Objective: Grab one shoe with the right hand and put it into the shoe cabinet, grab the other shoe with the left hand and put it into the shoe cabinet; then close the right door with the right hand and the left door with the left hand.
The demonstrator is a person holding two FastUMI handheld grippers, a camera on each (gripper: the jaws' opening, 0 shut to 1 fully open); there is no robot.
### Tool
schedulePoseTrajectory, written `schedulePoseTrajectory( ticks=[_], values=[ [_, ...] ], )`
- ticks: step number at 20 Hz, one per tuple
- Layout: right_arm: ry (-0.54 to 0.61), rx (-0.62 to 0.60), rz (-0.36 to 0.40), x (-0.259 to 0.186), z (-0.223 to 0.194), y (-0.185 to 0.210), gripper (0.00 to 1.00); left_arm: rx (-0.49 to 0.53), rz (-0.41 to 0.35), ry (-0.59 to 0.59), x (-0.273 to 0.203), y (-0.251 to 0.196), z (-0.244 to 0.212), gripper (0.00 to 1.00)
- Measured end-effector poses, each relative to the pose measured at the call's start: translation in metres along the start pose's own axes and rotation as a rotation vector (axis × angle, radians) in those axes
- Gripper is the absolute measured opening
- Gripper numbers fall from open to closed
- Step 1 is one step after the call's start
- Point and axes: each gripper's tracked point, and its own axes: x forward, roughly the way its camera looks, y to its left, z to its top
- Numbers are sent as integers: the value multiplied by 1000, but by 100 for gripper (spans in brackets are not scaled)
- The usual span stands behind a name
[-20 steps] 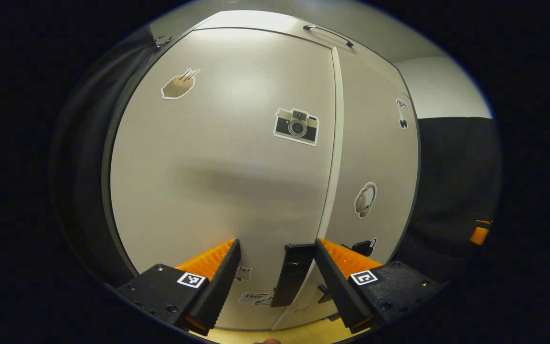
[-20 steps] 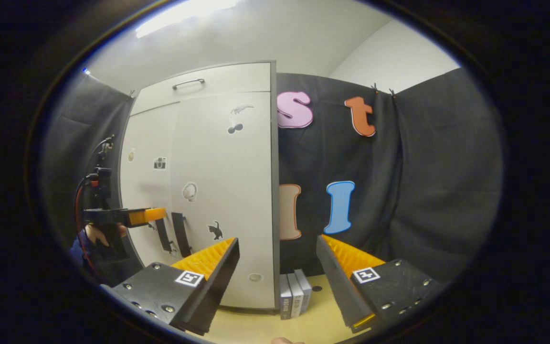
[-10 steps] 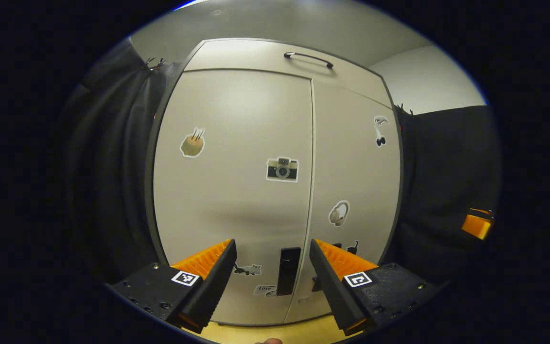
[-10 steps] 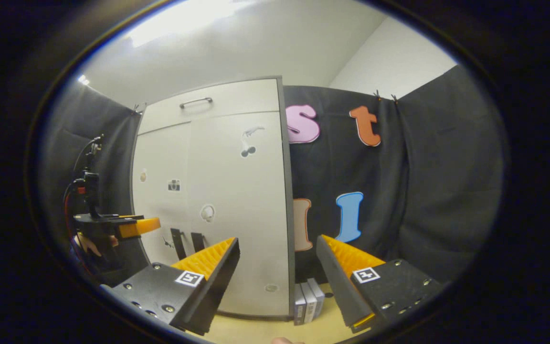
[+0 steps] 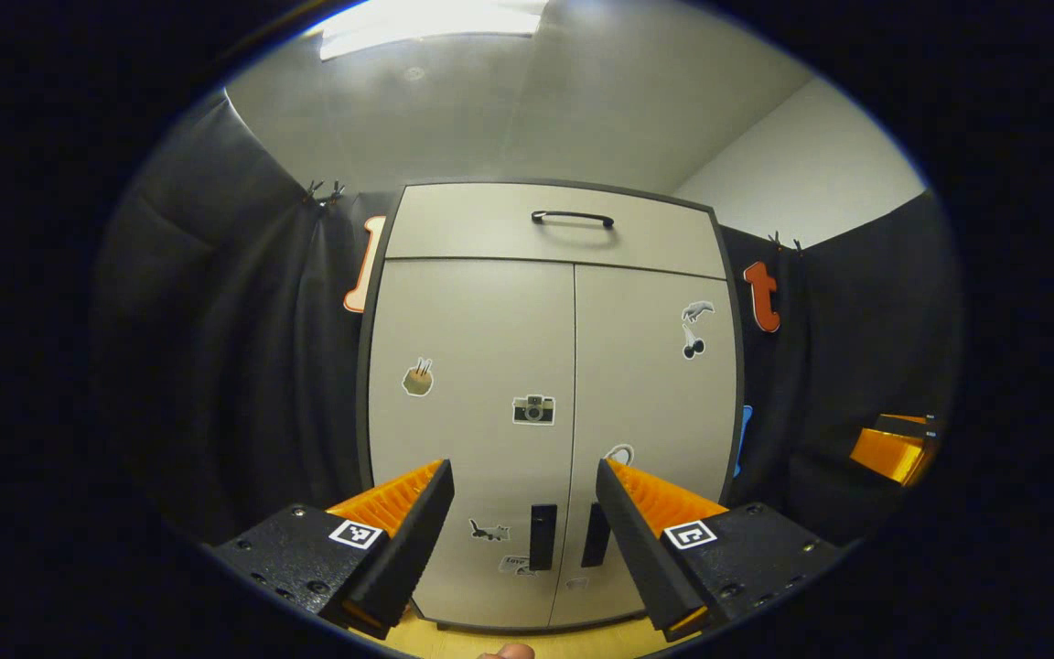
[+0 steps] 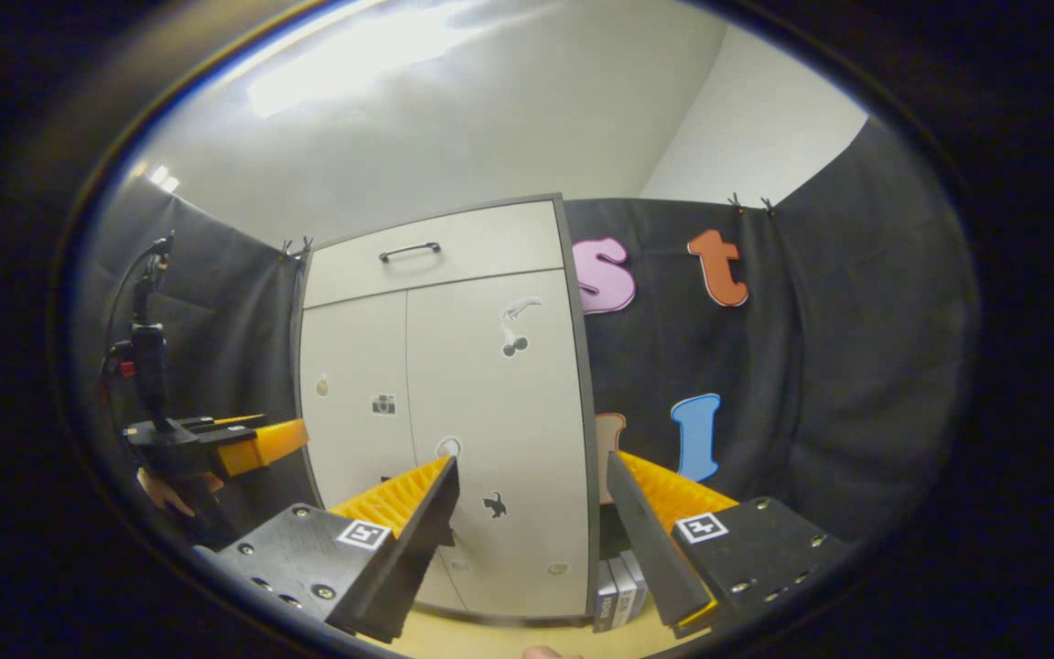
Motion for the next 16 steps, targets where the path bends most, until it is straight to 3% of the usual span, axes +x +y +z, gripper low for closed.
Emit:
schedulePoseTrajectory(
  ticks=[2,3,4,8,9,10,16],
  values=[
    [5,-15,-6,-4,0,-2,93,2,0,-3,-5,-6,2,96],
    [3,-25,-8,-6,0,-2,98,8,5,-5,-7,-8,2,96],
    [1,-32,-5,-7,0,-2,97,8,5,-10,-9,-11,3,92],
    [17,-39,2,-11,-4,-4,98,-27,-22,-15,-11,-30,0,96],
    [23,-44,-1,-12,-5,-7,93,-31,-23,-13,-12,-31,-1,96],
    [24,-49,-2,-12,-5,-9,98,-32,-22,-10,-12,-33,-3,96],
    [6,-51,-1,-19,0,-20,97,-35,-23,17,-13,-46,-14,96]
  ],
)
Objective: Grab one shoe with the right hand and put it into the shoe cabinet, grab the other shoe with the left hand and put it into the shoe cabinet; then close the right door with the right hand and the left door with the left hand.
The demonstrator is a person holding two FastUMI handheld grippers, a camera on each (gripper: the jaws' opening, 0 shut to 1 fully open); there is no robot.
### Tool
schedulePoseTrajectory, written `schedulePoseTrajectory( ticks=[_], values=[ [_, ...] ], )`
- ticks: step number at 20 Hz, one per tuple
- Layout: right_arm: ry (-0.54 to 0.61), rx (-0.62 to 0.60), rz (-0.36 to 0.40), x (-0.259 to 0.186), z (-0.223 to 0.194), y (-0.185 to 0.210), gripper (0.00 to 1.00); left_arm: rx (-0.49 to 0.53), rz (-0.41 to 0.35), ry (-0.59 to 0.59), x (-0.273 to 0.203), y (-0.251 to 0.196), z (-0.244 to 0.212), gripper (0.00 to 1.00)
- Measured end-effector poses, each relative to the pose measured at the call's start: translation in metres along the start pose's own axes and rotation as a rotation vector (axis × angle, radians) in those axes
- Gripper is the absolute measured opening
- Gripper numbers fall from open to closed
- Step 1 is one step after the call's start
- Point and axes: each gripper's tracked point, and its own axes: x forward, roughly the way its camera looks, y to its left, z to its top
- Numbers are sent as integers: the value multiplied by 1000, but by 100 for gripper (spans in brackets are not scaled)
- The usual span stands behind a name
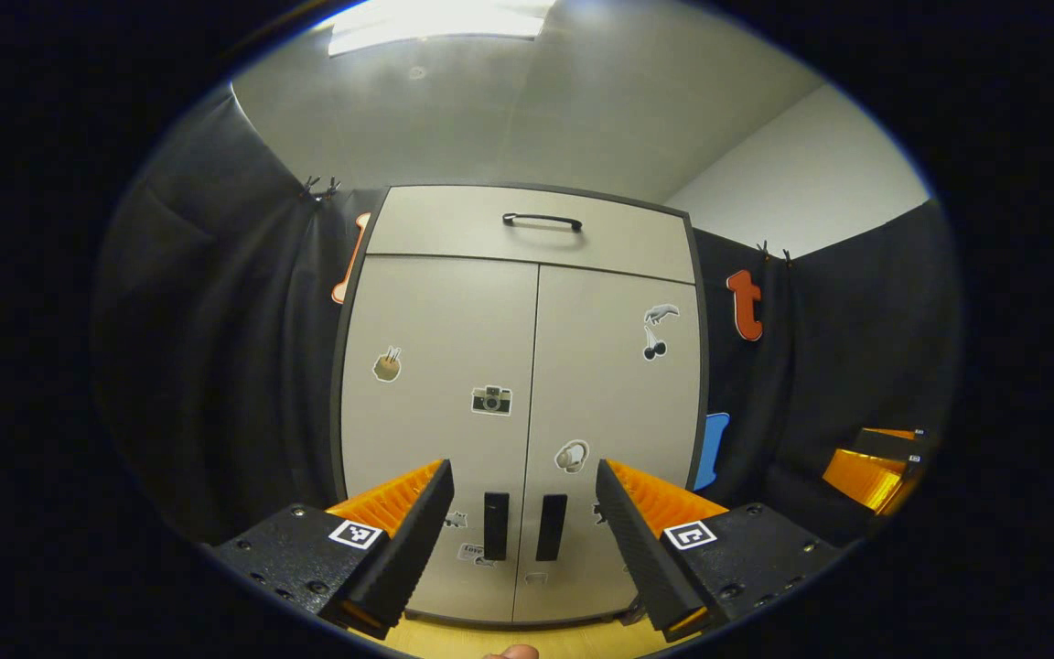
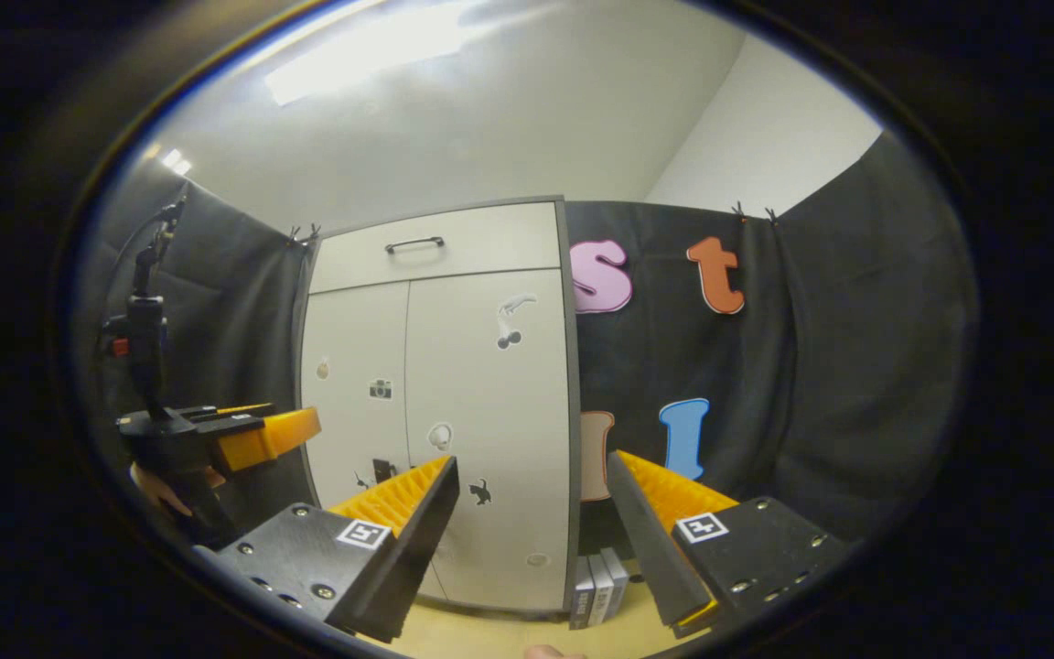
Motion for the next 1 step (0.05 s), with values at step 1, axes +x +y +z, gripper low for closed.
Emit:
schedulePoseTrajectory(
  ticks=[1],
  values=[
    [-1,4,-2,-1,0,-3,97,5,0,6,-1,-3,-2,96]
  ],
)
